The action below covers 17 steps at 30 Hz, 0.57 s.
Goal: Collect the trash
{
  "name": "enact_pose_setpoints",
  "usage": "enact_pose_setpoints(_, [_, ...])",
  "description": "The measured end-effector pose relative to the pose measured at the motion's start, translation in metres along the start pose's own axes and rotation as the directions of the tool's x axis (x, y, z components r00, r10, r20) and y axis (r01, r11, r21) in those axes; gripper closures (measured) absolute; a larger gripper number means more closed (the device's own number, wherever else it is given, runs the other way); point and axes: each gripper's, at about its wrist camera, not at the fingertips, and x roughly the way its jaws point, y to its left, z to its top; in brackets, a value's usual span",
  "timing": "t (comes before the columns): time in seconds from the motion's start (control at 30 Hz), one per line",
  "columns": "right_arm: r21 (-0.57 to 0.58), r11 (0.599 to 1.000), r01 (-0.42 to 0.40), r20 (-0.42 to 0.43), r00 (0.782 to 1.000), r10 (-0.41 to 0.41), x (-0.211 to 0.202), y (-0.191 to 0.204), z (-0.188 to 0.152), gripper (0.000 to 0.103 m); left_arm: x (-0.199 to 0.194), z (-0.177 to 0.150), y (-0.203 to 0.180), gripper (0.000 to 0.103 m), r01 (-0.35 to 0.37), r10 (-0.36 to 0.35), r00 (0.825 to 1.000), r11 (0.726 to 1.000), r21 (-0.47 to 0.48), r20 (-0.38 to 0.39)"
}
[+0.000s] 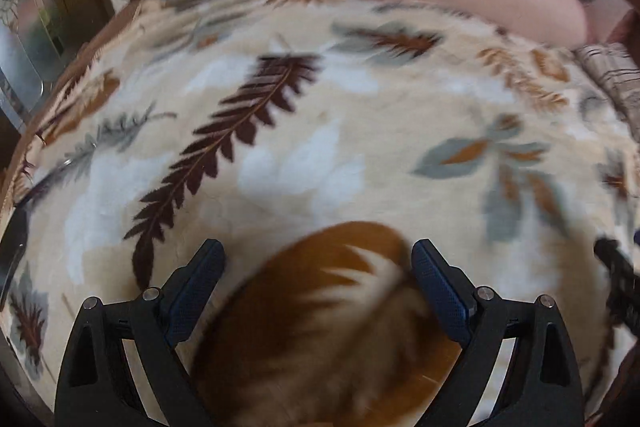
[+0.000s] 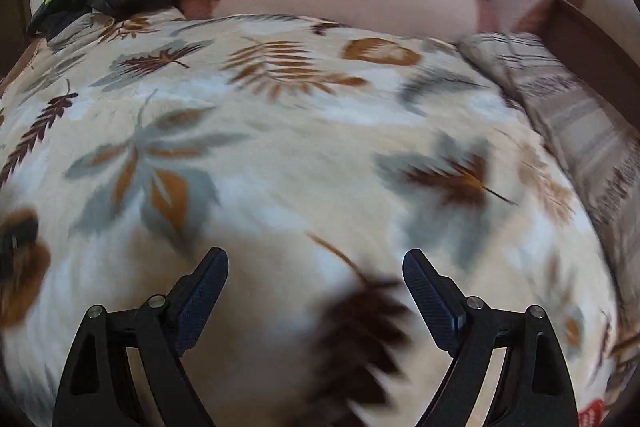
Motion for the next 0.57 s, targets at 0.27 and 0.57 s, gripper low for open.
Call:
enact_pose_setpoints(0.27, [-0.013, 0.99, 0.143, 0.023, 0.99, -0.142, 0.018, 0.022, 0.006, 0.0, 0.015, 0.004, -0.009, 0.0, 0.034, -0.036, 0.998, 0.998, 0.045, 0.047])
enact_pose_setpoints(0.57, [0.208, 0.966, -0.152, 0.003, 0.988, 0.155, 0.035, -0.023, 0.003, 0.0, 0.025, 0.013, -0.003, 0.0, 0.043, -0.045, 0.998, 0.998, 0.04, 0.054])
